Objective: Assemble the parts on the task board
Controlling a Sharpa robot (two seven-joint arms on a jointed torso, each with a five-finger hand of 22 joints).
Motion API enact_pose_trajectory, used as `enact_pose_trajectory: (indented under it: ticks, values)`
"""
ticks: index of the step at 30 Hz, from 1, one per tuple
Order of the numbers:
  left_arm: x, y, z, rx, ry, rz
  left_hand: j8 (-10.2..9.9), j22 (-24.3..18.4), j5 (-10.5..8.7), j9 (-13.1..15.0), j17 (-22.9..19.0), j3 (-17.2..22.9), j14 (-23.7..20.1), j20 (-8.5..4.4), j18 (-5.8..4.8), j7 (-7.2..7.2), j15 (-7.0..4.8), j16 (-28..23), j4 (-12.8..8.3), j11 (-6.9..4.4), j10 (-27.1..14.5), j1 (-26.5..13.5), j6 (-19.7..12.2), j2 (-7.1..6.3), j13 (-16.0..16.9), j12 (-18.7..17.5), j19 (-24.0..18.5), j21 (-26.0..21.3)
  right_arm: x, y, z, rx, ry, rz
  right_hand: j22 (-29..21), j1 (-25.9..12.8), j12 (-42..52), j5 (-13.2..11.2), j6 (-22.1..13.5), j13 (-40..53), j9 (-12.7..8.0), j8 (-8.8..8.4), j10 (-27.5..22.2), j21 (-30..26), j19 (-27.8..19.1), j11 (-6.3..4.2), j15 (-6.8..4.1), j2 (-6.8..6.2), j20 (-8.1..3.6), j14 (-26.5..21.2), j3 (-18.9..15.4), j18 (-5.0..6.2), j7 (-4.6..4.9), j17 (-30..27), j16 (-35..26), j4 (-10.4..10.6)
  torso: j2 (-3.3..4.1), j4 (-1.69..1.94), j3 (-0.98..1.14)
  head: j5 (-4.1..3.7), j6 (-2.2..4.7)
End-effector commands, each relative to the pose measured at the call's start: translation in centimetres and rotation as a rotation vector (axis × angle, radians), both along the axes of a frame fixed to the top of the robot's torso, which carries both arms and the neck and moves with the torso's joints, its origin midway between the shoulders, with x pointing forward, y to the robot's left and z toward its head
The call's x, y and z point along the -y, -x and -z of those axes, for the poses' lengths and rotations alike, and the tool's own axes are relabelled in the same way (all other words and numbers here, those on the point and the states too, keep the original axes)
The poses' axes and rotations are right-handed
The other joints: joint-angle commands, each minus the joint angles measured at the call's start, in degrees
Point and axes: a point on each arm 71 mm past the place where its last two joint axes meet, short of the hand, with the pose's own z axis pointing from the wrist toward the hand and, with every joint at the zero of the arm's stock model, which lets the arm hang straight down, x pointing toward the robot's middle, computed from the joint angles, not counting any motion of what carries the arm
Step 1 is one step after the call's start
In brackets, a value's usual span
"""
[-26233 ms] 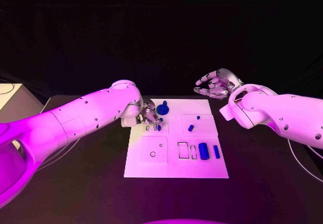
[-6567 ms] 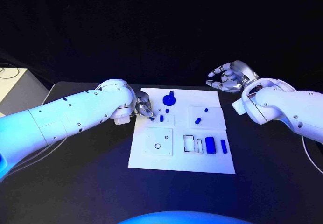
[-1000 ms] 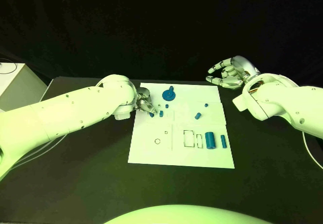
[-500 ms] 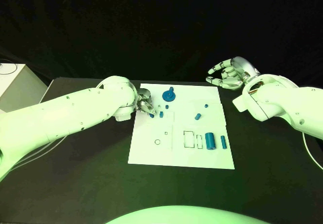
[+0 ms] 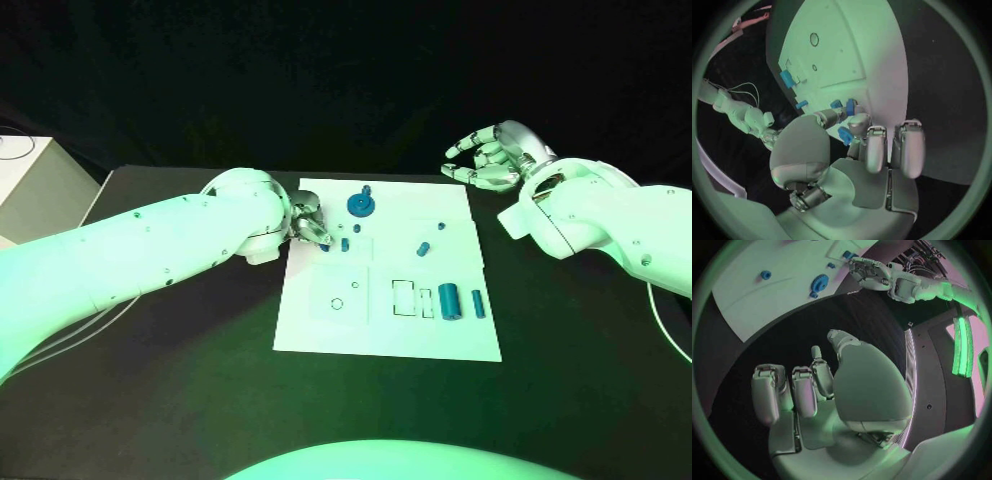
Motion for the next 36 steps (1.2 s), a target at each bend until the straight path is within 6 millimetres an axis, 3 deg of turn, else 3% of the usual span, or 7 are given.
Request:
enact_pose_trajectory:
  ticks: [1,13,36]
  values:
    - [-0.12,0.44,0.91,-0.016,0.001,-0.018,0.3,8.7,0.22,0.1,15.1,5.5,5.9,-0.29,-0.46,-0.27,-0.1,0.2,-5.2,-0.04,0.4,2.5,-0.3,1.95,0.1,0.1,1.9,0.1,-0.08,0.05,0.03,0.008,0.006,-0.013,11.4,-0.2,-0.3,0.2,-0.4,2.9,0.1,0.28,-0.3,-0.4,3.5,-0.04,-0.31,-0.26,-0.56,4.4,0.4,0.57,0.05,8.8,-0.3,-0.1,-0.03,0.1,0.04,-0.03,-0.11]
    - [0.28,0.83,0.77,0.015,-0.006,-0.002,0.4,8.8,0.19,0.2,15.1,5.6,5.9,-0.28,-0.48,-0.28,-0.1,0.2,-5.4,-0.05,0.6,2.5,-0.2,1.85,0.2,0.2,1.9,0.1,-0.01,0.1,0.26,0.004,0.007,-0.012,11.4,-0.2,-0.3,0.2,-0.4,2.9,0.1,0.28,-0.3,-0.4,3.5,-0.04,-0.31,-0.26,-0.56,4.4,0.4,0.57,0.05,8.8,-0.3,-0.1,-0.03,-0.05,0.07,0.1,-0.22]
    - [0.72,0.75,0.38,0.047,-0.072,0.036,0.6,9.0,0.3,0.3,15.1,6.1,5.9,-0.29,-0.54,-0.33,-0.14,0.2,-5.8,-0.11,0.8,2.7,0.1,1.68,0.1,0.2,2.1,0.3,0.06,0.07,0.3,0.003,0.007,-0.01,11.4,-0.2,-0.3,0.2,-0.4,2.9,0.1,0.28,-0.3,-0.4,3.5,-0.04,-0.31,-0.26,-0.56,4.4,0.4,0.57,0.05,8.8,-0.3,-0.1,-0.03,0.03,0.08,0.18,-0.39]
